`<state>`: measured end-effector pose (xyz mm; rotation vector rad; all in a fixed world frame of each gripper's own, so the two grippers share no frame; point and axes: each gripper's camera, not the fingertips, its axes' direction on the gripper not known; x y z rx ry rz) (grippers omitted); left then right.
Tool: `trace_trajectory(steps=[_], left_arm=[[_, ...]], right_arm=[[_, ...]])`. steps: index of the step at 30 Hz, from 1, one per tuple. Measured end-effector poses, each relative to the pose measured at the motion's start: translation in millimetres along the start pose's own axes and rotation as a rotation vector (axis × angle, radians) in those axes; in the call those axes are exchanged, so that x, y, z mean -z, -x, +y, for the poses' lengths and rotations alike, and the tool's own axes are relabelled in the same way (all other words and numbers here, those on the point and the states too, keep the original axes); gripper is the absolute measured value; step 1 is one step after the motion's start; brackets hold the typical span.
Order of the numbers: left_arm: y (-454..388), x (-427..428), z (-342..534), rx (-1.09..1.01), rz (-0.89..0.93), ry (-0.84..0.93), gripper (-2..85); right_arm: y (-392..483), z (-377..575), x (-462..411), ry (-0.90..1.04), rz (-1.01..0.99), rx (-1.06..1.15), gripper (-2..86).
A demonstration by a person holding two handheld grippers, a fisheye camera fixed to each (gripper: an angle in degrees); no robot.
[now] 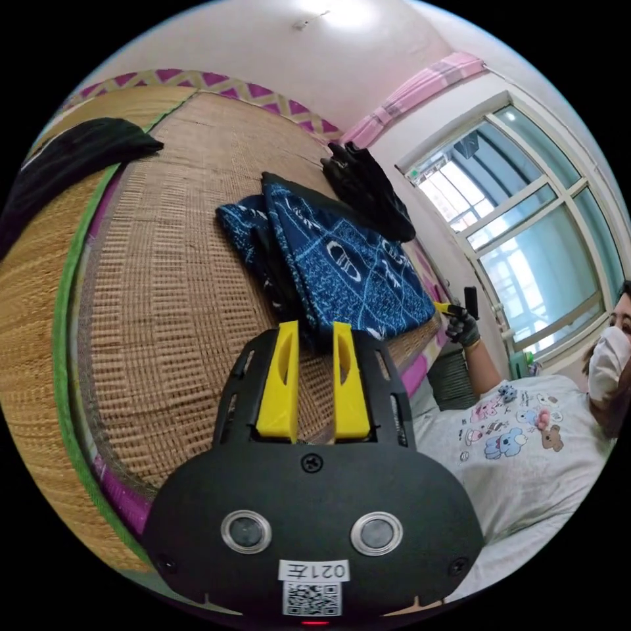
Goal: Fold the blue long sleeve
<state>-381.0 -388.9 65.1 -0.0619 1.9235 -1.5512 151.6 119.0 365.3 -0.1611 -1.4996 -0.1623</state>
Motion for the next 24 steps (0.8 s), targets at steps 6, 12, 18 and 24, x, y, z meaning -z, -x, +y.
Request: trace_trajectory(steps=[6, 12, 18, 24], left_arm=[[-8.6, 2.3, 11.4, -0.002, 0.066, -0.021, -0.6], [5.5, -17.1, 56.5, 0.07, 0.107, 0.066, -0.8], [-12.2, 7.4, 93.4, 0.024, 0.043, -0.144, -0.3], [-121.4, -23.8, 92.9, -0.178, 0.062, -0.184, 5.0]], right_arm=[[6.8, -6.6, -2.9, 0.018, -0.027, 0.043, 2.4], [-1.8, 8.8, -37.3, 0.2, -0.05, 0.038, 1.4], [6.3, 4.3, -8.4, 0.065, -0.05, 0.106, 5.2], [-11.5, -60.3, 1.4, -0.055, 0.112, 0.08, 9.7]])
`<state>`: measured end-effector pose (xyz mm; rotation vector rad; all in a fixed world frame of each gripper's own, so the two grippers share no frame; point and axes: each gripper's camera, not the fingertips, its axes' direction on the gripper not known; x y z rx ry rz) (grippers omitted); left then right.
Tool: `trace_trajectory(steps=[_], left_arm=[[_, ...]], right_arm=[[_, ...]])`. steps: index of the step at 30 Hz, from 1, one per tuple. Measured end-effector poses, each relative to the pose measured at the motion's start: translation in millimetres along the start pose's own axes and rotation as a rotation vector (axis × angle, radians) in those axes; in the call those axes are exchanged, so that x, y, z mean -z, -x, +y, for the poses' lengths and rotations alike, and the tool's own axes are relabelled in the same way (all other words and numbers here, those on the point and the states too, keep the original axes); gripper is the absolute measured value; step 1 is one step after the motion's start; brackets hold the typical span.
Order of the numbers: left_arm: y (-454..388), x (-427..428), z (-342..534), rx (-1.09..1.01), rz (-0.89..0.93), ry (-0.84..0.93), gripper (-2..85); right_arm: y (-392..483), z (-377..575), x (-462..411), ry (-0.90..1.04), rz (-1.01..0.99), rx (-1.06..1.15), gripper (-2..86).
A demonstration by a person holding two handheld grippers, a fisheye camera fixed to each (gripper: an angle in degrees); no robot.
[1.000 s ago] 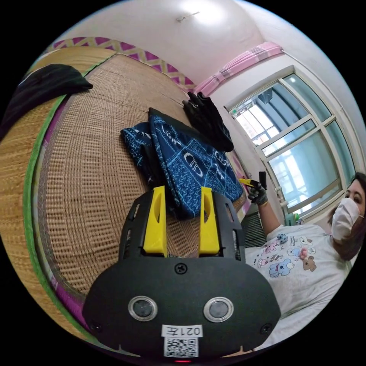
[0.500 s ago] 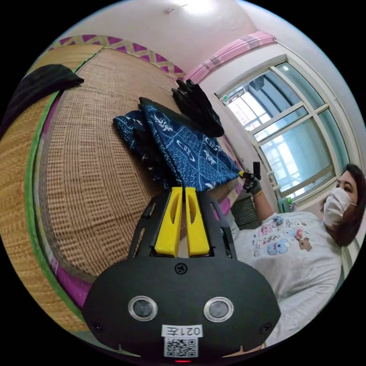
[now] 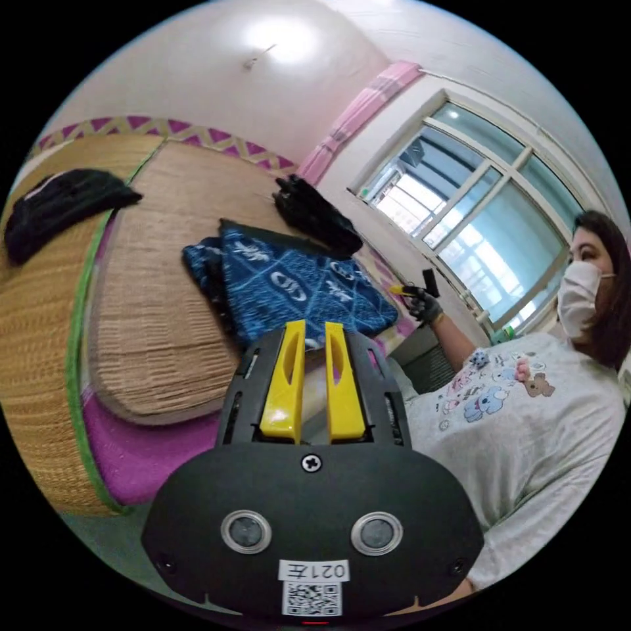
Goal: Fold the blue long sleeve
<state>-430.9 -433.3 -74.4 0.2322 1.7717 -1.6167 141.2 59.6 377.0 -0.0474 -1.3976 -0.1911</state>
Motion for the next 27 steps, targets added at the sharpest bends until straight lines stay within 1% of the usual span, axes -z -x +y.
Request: trace_trajectory(steps=[2, 4, 6, 7, 9, 12, 18, 21, 27], left_arm=[[-27.9, -40.3, -6.2, 0.014, 0.061, 0.025, 6.3], [-48.6, -83.0, -7.7, 0.07, 0.132, 0.05, 6.7], [-60.8, -138.3, -4.1, 0.212, 0.254, 0.072, 7.1], [-61.9, -152.0, -3.2, 0.251, 0.285, 0.086, 7.2], [-63.2, -203.8, 1.7, 0.425, 0.426, 0.158, 9.4], [-69.4, -248.3, 6.5, 0.566, 0.462, 0.194, 12.9], [-61.1, -292.2, 26.1, 0.814, 0.496, 0.087, 14.1], [-59.1, -295.1, 30.7, 0.863, 0.523, 0.018, 14.3], [-57.7, -290.9, 40.8, 0.893, 0.553, -0.025, 14.6]], right_arm=[[-14.9, -26.8, -15.6, 0.019, 0.014, -0.037, 10.1], [-36.6, -58.4, -38.9, 0.073, -0.002, -0.102, 10.4], [-48.2, -74.8, -49.0, 0.078, -0.028, -0.137, 10.6], [-52.6, -82.7, -52.7, 0.076, -0.042, -0.152, 10.7], [-54.3, -91.4, -56.1, 0.074, -0.049, -0.158, 10.8], [-52.8, -100.2, -62.2, 0.098, -0.022, -0.153, 11.0], [-60.2, -104.3, -73.2, 0.116, -0.035, -0.162, 11.0], [-66.4, -105.8, -78.2, 0.119, -0.049, -0.168, 11.1], [-78.0, -110.0, -90.5, 0.108, -0.121, -0.175, 10.9]])
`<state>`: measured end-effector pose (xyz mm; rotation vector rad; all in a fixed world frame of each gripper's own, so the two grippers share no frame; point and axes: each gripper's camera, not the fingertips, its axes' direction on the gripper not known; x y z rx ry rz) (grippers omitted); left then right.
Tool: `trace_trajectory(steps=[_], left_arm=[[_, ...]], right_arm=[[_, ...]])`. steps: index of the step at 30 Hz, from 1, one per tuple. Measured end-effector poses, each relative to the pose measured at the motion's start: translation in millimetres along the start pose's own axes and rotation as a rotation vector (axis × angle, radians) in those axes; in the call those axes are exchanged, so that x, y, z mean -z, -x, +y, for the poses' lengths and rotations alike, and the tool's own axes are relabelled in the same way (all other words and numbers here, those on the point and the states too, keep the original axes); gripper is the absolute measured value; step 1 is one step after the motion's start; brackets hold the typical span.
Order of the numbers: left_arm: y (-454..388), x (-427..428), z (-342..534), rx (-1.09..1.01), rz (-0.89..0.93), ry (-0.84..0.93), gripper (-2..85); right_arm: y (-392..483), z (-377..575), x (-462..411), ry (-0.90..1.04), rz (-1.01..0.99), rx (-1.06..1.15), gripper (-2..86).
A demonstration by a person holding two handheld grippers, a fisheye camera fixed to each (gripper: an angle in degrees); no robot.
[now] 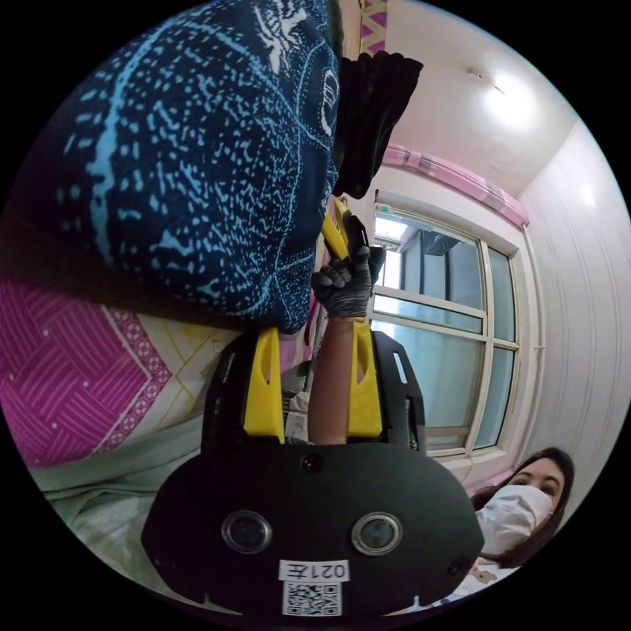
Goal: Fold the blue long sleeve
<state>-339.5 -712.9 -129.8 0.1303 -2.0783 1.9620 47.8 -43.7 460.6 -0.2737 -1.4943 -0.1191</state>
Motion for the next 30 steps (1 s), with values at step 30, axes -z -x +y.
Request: trace_trajectory(steps=[30], left_arm=[[-98.1, 252.7, 32.8, -0.305, 0.285, -0.207, -1.0]], right_arm=[[261.6, -151.0, -163.1, 0.193, -0.097, 0.164, 2.1]])
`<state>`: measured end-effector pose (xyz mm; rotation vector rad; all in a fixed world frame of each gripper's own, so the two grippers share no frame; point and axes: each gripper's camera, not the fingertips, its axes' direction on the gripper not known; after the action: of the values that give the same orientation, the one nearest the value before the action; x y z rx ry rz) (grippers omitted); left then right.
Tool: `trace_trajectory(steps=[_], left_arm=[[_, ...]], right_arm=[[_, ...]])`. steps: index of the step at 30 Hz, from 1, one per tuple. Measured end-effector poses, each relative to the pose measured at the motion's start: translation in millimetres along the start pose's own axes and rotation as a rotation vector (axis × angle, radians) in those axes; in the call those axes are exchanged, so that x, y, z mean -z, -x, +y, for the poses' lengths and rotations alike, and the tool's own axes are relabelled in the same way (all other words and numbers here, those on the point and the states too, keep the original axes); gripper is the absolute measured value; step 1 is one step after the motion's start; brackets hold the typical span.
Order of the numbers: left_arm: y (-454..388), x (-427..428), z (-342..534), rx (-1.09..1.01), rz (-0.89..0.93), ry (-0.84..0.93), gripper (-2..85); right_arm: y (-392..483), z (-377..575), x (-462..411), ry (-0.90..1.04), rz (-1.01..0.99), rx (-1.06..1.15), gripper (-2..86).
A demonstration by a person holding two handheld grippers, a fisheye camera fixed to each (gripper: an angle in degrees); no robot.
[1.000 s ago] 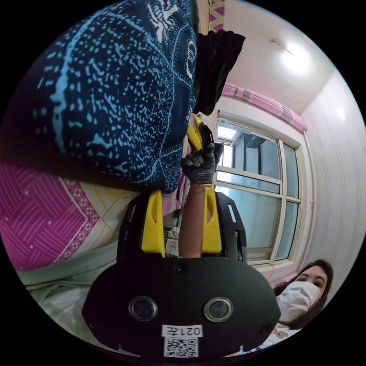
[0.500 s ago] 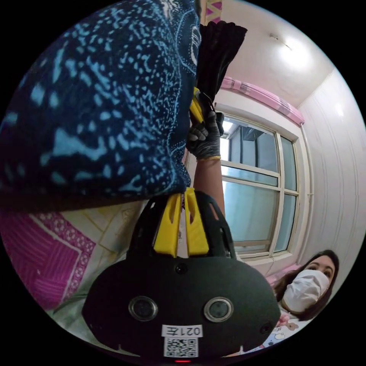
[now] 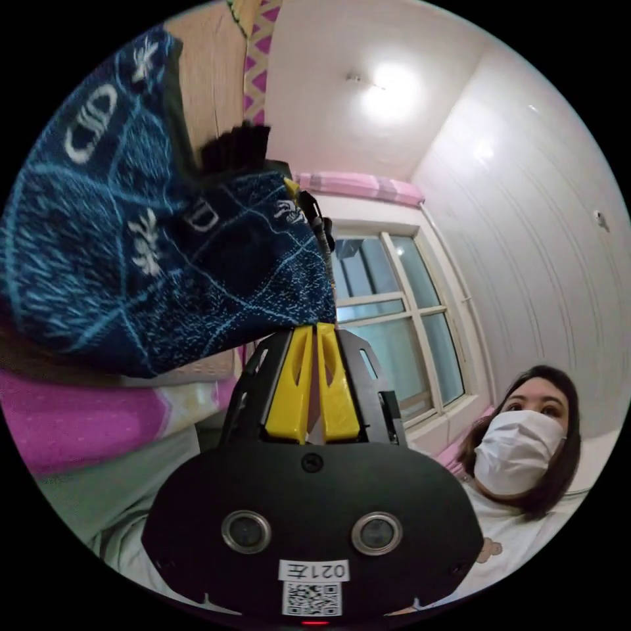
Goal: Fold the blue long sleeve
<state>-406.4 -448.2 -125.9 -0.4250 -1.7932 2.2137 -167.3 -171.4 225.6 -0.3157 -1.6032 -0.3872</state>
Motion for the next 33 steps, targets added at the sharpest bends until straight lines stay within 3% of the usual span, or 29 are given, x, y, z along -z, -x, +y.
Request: trace_trajectory(steps=[5, 7, 12, 16, 22, 27, 31, 33], left_arm=[[-10.3, 104.0, -11.5, 0.023, -0.073, -0.276, -1.0], [-3.8, 135.5, -12.0, 0.049, -0.109, -0.368, -1.0], [-14.2, 196.5, 3.3, -0.005, -0.2, -0.481, -0.8], [-43.7, 194.3, -13.8, -0.15, -0.41, -0.376, 0.3], [-73.2, 146.8, -62.3, -0.408, -0.726, -0.142, 8.7], [-71.6, 106.5, -83.4, -0.483, -0.947, 0.083, 4.5], [-87.8, 120.9, -83.4, -0.504, -0.877, 0.0, -0.2], [-63.6, 134.9, -92.7, -0.336, -0.834, -0.006, -0.6]], right_arm=[[49.5, -67.4, -147.0, 0.119, 0.086, 0.052, 4.4], [55.4, -82.8, -211.2, 0.176, 0.129, 0.052, 9.0], [84.2, -68.1, -224.3, 0.15, 0.257, 0.162, 11.5], [123.8, -14.3, -201.5, 0.194, 0.309, 0.344, 9.4], [152.8, 87.2, -212.6, 0.287, 0.249, 0.459, 9.4], [160.0, 153.2, -221.8, 0.274, 0.29, 0.544, 9.8], [175.3, 211.9, -230.5, 0.22, 0.377, 0.717, 9.7], [172.5, 228.8, -242.3, 0.22, 0.433, 0.75, 9.6]])
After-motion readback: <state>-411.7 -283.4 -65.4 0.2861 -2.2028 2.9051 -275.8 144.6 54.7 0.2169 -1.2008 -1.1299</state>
